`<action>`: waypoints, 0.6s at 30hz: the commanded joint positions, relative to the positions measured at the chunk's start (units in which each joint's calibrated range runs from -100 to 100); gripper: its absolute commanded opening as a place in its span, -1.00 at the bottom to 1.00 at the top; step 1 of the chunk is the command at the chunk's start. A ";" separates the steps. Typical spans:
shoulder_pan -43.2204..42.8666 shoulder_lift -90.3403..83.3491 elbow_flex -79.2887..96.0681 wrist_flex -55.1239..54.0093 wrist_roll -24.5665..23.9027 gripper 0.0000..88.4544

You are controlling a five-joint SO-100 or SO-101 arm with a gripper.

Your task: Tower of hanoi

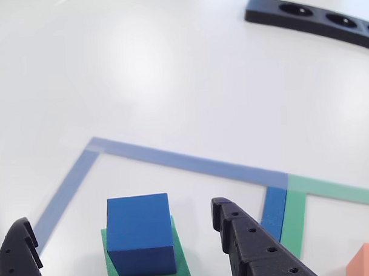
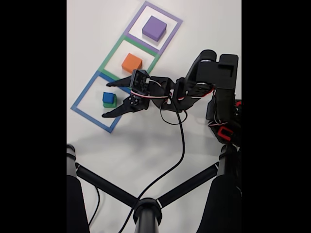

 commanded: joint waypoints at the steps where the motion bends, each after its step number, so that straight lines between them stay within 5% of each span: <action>1: -0.99 -0.24 -1.49 -1.57 0.59 -0.21; 18: -2.14 0.96 0.42 -3.03 0.59 -0.31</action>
